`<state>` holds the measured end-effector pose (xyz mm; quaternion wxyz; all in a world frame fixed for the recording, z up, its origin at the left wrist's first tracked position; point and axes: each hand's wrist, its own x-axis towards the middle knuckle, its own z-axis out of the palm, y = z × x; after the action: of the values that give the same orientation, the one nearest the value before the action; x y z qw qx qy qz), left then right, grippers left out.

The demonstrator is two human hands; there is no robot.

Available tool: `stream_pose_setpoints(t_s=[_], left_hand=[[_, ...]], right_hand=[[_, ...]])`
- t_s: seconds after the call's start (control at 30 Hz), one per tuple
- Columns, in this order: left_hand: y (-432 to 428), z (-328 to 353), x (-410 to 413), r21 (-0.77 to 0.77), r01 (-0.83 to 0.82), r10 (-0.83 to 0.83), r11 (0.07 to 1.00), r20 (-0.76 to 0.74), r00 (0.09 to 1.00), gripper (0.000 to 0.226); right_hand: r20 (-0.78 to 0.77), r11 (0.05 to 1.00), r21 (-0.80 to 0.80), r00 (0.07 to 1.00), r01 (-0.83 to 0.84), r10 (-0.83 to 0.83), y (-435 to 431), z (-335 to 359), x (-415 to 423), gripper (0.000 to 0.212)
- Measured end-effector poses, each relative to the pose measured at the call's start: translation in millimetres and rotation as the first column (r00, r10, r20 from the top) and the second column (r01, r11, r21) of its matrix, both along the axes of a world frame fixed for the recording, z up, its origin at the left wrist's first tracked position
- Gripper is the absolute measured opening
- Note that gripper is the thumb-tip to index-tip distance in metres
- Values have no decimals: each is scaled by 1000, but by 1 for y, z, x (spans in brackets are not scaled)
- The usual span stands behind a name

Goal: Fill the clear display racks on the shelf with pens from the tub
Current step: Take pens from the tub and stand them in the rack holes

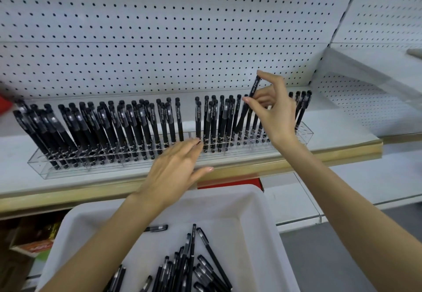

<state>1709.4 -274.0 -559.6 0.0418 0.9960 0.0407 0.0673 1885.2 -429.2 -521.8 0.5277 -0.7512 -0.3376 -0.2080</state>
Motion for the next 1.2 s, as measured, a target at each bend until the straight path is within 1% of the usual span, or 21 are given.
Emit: stream_pose_setpoints(t_s=[0.07,0.27,0.37,0.43,0.53,0.63,0.8,0.97,1.07,1.2], left_hand=[[2,1,1,-5,10,-10,1000,-10,1000,80],[5,-1,0,-7,6,-6,1000,10,1000,78],[5,-2,0,2,2,-2,1000,2,1000,75],[5,-2,0,-5,4,-4,1000,-5,1000,74],[6,-3,0,-25,9,-9,1000,1,1000,72],[6,-2,0,-12,15,-15,1000,3,1000,70],[4,2,-1,-28,29,-28,999,42,999,74],[9,7,2,-32,74,-75,997,-27,997,74],[13,9,-3,-7,107,-107,994,-28,994,76],[9,9,-22,17,119,-119,993,-12,993,74]], right_hand=[[58,998,-59,998,7,-4,1,-7,3,50],[132,986,-167,990,-25,48,-1,-25,13,47],[182,965,-262,982,10,39,-3,-34,15,47],[206,955,-295,978,40,23,-3,-35,15,48],[211,947,-319,977,49,21,-3,-31,16,47],[232,929,-364,972,60,28,-3,-27,16,48],[243,906,-419,969,59,50,-4,-20,13,56],[239,887,-458,969,63,54,-11,-11,5,61],[250,845,-529,966,75,71,-18,-8,-2,58],[370,761,-632,919,145,133,-30,-4,-20,51]])
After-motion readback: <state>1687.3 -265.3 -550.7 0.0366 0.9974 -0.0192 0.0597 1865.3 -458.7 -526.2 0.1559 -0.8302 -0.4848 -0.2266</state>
